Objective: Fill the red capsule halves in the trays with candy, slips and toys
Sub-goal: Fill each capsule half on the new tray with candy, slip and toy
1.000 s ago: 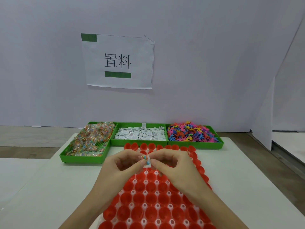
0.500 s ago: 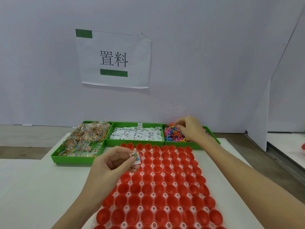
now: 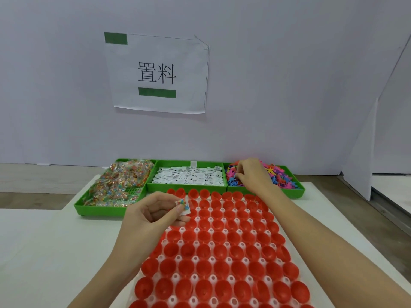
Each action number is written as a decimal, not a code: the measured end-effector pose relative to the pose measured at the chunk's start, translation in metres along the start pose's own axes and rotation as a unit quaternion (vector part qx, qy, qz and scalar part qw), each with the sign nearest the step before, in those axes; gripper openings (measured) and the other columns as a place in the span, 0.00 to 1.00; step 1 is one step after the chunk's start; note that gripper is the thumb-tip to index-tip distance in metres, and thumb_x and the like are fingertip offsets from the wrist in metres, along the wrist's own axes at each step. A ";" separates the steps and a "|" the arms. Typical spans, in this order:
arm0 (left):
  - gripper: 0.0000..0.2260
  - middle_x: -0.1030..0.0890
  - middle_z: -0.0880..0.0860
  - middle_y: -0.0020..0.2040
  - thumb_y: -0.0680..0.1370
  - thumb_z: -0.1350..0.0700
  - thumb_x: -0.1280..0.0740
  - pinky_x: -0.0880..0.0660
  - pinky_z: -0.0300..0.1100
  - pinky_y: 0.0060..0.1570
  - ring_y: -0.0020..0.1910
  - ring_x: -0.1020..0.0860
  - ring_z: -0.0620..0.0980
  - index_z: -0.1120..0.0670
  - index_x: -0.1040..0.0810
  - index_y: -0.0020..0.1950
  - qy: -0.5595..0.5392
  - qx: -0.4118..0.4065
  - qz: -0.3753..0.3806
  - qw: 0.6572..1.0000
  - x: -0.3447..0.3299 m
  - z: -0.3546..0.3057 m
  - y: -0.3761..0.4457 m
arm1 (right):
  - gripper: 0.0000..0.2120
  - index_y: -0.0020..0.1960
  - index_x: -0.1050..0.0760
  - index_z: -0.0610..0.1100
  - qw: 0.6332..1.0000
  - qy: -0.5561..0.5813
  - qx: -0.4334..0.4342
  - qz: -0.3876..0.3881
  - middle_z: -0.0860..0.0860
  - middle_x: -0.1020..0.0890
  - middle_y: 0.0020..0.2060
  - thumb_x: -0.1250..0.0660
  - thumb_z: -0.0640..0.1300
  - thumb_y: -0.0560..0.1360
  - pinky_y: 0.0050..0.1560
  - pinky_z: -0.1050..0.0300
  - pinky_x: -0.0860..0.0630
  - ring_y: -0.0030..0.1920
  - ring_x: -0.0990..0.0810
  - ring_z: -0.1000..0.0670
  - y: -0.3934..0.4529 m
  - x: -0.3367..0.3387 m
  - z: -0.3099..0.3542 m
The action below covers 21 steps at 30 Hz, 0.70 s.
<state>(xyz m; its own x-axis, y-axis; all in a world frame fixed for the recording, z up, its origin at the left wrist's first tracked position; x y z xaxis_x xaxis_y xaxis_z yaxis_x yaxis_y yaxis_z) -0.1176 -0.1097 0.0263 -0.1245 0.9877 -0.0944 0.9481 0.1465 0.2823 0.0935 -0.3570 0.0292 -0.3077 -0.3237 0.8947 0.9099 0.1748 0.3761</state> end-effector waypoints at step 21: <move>0.06 0.12 0.53 0.44 0.71 0.59 0.21 0.19 0.35 0.46 0.45 0.13 0.51 0.50 0.11 0.46 0.067 0.000 0.060 0.996 -0.012 -0.005 -0.010 | 0.06 0.49 0.15 0.50 0.887 0.459 0.039 0.024 0.55 0.13 0.41 0.23 0.41 0.74 0.46 0.59 0.17 0.42 0.13 0.55 -0.165 0.060 0.097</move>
<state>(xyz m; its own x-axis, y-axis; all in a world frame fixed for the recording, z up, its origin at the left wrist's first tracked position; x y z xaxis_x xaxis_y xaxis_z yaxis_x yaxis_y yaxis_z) -0.1274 -0.1228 0.0298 -0.0487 0.9965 0.0683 0.9586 0.0274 0.2835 -0.1022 -0.3150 0.0441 0.1200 -0.9289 0.3503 0.8828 0.2612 0.3905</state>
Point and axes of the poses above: each hand's wrist, its own y-axis towards the middle knuckle, its own x-axis out of the back of the hand, z = x × y, the point moved 1 cm from there along y, towards the middle knuckle
